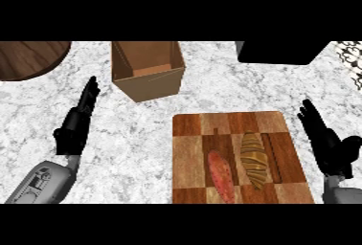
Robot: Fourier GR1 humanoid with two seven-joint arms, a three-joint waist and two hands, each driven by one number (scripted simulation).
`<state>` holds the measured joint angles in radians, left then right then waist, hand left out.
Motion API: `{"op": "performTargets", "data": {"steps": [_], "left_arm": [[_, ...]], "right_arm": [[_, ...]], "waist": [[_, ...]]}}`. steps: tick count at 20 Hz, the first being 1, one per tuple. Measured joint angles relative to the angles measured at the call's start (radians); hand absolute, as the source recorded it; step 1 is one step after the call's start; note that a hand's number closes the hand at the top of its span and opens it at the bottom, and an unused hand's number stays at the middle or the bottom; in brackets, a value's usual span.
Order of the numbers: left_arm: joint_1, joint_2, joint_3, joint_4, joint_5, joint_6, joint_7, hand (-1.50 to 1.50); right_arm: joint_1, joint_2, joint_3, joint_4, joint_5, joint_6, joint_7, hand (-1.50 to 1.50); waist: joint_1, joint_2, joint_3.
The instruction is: Pick the croissant from the cutting board and place it in the cardboard box
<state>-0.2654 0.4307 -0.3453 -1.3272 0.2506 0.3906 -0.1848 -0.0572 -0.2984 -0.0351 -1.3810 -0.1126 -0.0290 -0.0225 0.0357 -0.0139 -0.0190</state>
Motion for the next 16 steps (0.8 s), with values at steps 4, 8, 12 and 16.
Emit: {"op": "performTargets", "data": {"steps": [4, 8, 12, 16], "left_arm": [[0.009, 0.017, -0.022, -0.058, -0.011, -0.044, 0.041, 0.00], [0.003, 0.036, -0.047, -0.074, -0.006, -0.102, 0.061, 0.00], [0.003, 0.039, -0.062, -0.102, 0.000, -0.128, 0.071, 0.00], [-0.002, 0.041, -0.072, -0.125, 0.008, -0.151, 0.093, 0.00]], "right_arm": [[0.043, 0.070, 0.060, -0.104, 0.088, -0.130, 0.073, -1.50], [0.067, 0.104, 0.082, -0.180, 0.210, -0.282, 0.078, -1.50], [0.153, -0.004, 0.158, -0.149, 0.496, -0.381, 0.100, -1.50], [0.224, -0.051, 0.249, -0.196, 0.771, -0.470, 0.167, -1.50]], "waist": [[-0.026, 0.005, 0.011], [-0.068, -0.011, 0.014], [-0.074, 0.000, 0.012], [-0.073, -0.002, 0.009]]}}
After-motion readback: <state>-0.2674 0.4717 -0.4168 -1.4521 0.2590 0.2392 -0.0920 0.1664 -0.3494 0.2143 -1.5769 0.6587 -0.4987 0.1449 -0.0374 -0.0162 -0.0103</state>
